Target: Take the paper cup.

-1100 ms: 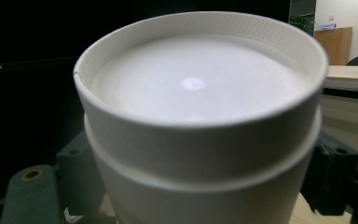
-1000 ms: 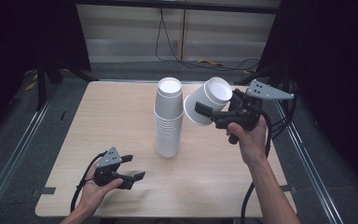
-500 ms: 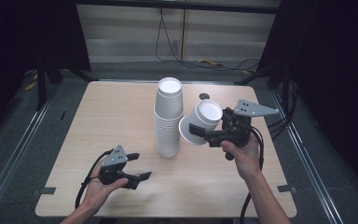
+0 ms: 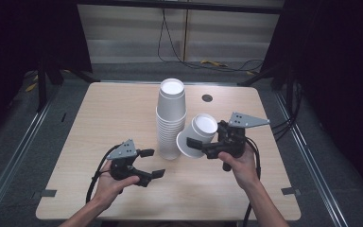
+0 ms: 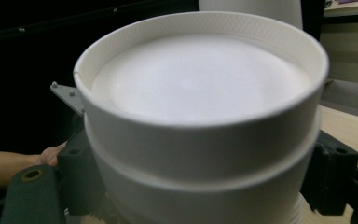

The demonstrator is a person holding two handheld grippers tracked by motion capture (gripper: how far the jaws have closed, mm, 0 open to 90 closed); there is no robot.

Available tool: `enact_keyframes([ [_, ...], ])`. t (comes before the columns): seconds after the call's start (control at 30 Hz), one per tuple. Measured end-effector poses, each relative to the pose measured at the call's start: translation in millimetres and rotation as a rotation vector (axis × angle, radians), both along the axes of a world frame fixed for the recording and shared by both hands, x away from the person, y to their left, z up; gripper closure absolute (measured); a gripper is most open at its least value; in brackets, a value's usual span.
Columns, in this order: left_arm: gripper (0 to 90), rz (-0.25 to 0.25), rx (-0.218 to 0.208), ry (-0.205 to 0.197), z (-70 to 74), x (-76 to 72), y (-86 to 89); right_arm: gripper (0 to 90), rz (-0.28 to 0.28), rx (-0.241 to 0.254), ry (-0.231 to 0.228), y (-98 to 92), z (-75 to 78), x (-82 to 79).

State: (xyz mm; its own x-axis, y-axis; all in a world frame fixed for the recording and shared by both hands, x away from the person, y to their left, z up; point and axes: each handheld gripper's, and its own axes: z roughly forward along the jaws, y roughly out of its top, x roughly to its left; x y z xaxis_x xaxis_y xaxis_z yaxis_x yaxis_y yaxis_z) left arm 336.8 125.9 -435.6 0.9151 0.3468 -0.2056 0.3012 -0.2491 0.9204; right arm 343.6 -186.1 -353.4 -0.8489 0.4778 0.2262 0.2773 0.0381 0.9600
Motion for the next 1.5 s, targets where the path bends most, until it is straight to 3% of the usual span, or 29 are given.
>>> enact_keyframes([
  [0.13,15.7,-0.038,-0.006,-0.012,6.1,1.4,-8.5,17.4,0.02,-0.004,0.01,4.5,-7.1,0.2],
  [0.27,15.6,-0.055,-0.041,0.003,10.6,5.4,-13.2,17.4,0.035,0.002,0.021,6.3,-12.6,-0.5],
  [0.37,15.6,-0.073,-0.063,-0.011,13.6,6.2,-16.1,17.4,0.042,-0.004,0.033,7.2,-16.7,-1.8],
  [0.7,15.6,-0.105,-0.029,-0.049,5.0,4.8,-22.6,17.5,0.076,-0.004,0.08,13.7,-38.4,-1.3],
  [0.97,15.5,-0.139,-0.058,-0.024,1.8,4.0,-19.2,17.9,0.107,-0.012,0.101,24.5,-48.9,-2.0],
  [1.17,14.7,-0.133,-0.064,0.005,-1.4,5.6,-20.5,18.2,0.127,-0.02,0.109,30.9,-57.7,-3.2],
  [1.27,9.7,-0.132,-0.044,0.006,-4.0,5.4,-23.6,18.3,0.141,-0.02,0.119,33.8,-60.6,-3.2],
  [1.3,3.8,-0.127,-0.04,0.006,-4.7,5.4,-24.8,18.3,0.149,-0.023,0.133,35.7,-62.2,-3.6],
  [1.5,0.0,-0.127,-0.037,0.02,-8.1,6.2,-27.0,18.4,0.151,-0.029,0.13,40.2,-64.3,-4.3],
])
